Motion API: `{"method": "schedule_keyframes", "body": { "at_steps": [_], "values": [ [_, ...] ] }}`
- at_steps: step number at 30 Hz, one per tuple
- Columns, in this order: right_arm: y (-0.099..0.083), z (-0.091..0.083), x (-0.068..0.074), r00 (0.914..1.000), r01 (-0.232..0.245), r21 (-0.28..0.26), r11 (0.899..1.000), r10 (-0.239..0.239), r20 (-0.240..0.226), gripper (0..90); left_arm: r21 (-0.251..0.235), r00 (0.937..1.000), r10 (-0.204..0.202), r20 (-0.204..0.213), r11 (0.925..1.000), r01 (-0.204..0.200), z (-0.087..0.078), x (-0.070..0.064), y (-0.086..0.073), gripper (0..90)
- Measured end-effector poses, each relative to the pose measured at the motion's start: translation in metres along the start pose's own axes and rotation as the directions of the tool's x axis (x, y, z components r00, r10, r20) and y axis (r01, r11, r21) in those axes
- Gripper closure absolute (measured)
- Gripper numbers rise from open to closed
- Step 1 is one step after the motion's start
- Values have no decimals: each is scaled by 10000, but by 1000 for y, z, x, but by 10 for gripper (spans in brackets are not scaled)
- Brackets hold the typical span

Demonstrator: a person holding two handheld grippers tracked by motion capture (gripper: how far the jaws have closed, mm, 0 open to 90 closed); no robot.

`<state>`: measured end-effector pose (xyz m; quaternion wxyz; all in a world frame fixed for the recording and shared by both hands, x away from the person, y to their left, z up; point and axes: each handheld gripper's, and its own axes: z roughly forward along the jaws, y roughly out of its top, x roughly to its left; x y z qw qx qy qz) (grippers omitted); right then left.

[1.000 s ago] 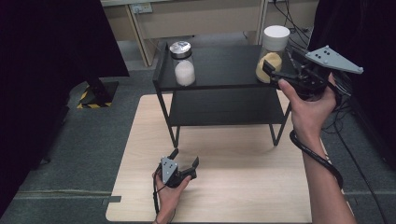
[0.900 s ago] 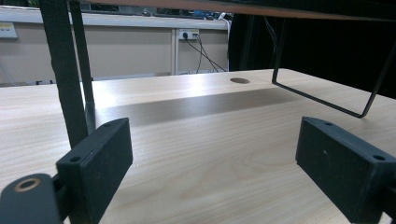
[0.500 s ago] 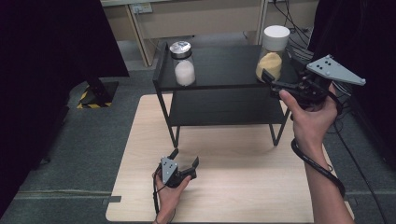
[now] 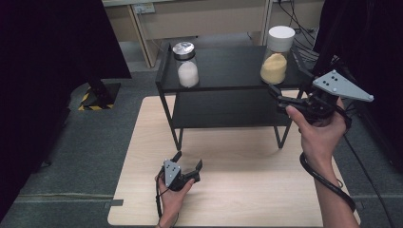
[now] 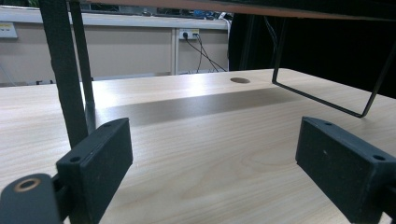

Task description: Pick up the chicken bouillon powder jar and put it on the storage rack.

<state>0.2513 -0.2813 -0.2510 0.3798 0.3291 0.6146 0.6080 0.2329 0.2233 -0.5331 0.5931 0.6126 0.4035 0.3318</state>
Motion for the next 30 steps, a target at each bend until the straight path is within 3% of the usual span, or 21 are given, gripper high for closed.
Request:
{"method": "schedule_keyframes", "body": {
  "at_steps": [30],
  "values": [
    [-44,-16,-3,9991,-340,451,9984,352,-250,62,11,10000,20,10,10000,-20,0,0,0,102]
  ]
}}
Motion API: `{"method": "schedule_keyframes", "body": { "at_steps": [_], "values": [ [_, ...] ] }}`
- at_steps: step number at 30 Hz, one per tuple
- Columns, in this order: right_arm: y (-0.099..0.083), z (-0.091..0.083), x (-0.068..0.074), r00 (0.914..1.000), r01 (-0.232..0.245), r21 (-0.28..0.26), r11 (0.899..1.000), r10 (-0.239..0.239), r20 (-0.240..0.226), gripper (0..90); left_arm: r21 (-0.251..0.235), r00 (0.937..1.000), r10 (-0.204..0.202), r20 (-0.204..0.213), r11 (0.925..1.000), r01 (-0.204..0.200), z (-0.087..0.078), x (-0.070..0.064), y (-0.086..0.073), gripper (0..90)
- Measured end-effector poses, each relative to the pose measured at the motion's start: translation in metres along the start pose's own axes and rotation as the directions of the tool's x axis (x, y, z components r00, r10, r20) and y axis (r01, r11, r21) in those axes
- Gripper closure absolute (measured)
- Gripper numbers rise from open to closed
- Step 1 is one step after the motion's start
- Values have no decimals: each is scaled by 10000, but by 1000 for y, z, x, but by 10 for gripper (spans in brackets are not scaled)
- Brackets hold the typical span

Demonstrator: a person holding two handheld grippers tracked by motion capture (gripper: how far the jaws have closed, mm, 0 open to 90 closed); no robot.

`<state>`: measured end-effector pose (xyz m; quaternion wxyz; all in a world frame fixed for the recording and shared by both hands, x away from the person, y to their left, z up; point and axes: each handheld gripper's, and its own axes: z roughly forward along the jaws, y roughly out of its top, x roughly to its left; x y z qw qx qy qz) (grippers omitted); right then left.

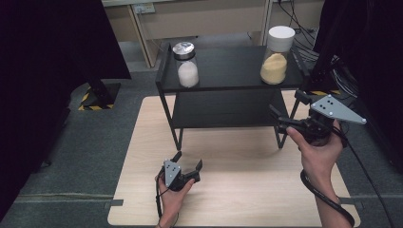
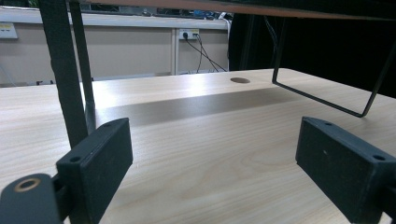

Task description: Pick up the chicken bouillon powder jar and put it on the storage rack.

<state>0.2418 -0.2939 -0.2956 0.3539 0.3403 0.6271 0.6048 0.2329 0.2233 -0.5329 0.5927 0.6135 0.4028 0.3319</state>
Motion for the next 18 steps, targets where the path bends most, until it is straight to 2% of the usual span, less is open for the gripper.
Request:
{"method": "schedule_keyframes", "body": {
  "at_steps": [18],
  "values": [
    [-22,-2,0,9998,-178,240,9996,180,-81,61,1,10000,-8,-2,10000,8,0,0,0,102]
  ]
}}
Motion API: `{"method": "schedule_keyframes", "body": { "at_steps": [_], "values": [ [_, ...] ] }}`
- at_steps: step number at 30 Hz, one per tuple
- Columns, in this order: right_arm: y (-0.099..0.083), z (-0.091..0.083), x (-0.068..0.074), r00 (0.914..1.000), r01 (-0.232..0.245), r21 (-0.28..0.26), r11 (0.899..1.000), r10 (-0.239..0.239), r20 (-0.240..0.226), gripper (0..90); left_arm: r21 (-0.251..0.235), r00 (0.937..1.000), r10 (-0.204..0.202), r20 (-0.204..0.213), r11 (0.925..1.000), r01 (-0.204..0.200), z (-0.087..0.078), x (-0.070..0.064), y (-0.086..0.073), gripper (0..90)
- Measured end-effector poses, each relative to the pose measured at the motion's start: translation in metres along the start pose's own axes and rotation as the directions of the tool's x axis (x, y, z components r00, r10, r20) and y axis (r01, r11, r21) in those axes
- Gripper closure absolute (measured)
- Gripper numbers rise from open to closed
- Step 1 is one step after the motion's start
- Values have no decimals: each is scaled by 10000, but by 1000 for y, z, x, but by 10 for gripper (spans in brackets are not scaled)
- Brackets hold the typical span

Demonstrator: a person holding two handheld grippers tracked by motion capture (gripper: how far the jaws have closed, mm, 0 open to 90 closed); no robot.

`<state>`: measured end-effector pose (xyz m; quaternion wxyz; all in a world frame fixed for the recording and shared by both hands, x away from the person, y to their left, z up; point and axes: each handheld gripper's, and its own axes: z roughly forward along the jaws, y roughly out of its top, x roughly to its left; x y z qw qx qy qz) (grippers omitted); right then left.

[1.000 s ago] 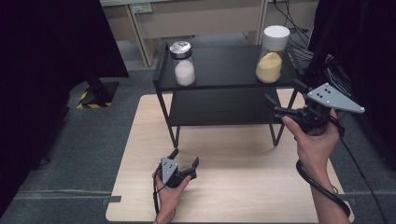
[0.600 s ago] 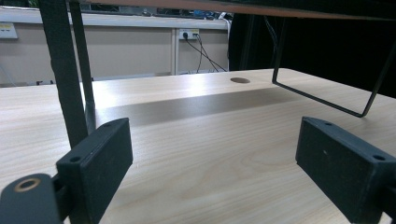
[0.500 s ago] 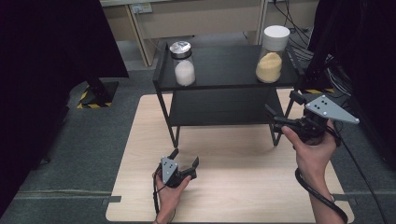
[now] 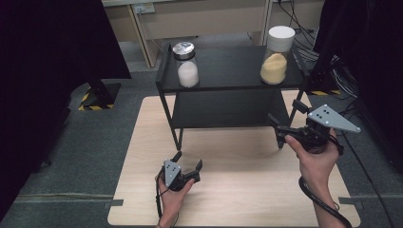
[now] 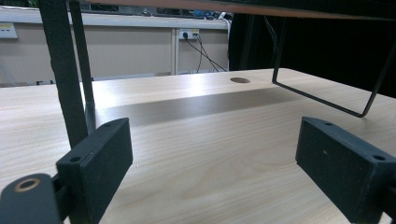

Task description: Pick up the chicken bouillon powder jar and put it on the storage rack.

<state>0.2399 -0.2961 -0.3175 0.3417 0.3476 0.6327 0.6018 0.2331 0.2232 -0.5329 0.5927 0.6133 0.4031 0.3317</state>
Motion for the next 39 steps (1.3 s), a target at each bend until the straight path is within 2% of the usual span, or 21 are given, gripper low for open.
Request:
{"method": "schedule_keyframes", "body": {
  "at_steps": [39],
  "values": [
    [-52,-3,-3,9988,-475,698,9964,481,-72,59,-5,10000,12,-4,10000,-12,0,0,0,102]
  ]
}}
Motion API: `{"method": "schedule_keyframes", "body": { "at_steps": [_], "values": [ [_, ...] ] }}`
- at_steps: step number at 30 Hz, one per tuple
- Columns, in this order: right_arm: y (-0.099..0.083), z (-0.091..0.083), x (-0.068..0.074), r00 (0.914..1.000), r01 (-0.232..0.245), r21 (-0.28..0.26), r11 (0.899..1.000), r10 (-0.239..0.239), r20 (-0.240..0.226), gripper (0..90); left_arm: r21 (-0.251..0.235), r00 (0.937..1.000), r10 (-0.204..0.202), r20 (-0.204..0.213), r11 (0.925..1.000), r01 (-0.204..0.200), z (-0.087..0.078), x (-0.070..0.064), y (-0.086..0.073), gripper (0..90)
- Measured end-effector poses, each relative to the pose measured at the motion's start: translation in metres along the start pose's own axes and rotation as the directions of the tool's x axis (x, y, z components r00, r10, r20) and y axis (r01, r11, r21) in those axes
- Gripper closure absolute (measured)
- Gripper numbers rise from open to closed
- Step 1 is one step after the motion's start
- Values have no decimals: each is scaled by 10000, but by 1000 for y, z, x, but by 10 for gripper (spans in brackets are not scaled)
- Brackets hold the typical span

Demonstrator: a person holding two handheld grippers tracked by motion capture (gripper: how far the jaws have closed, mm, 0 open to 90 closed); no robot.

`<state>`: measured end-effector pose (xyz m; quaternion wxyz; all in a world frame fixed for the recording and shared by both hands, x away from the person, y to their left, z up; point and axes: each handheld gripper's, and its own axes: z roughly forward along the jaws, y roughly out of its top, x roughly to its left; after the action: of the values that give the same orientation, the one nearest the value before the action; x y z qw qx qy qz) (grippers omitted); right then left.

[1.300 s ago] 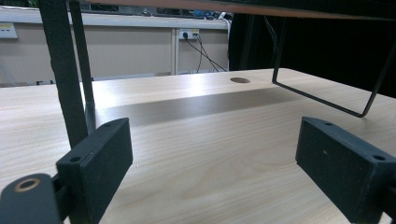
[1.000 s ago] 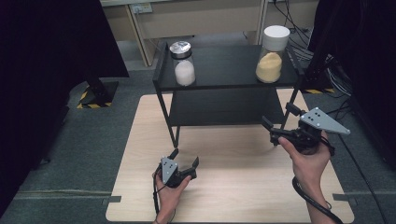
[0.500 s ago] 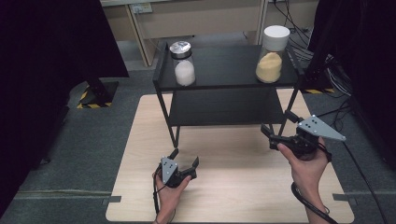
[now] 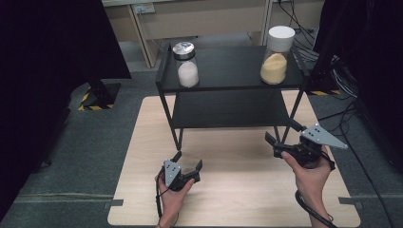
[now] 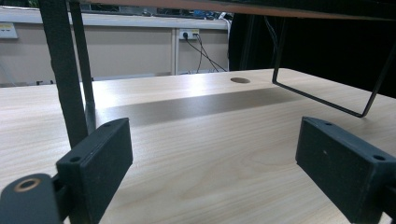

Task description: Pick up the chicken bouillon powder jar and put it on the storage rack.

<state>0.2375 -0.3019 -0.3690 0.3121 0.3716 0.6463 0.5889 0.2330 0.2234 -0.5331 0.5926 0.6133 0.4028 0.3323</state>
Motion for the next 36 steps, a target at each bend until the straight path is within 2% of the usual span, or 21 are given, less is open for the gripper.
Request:
{"method": "schedule_keyframes", "body": {
  "at_steps": [27,36],
  "values": [
    [-20,-3,-5,9997,-256,99,9996,257,-32,60,2,10000,15,-10,10000,-15,0,0,0,102],
    [-29,-2,-7,9992,-387,307,9988,388,-38,60,5,10000,5,-9,10000,-5,0,0,0,102]
  ]
}}
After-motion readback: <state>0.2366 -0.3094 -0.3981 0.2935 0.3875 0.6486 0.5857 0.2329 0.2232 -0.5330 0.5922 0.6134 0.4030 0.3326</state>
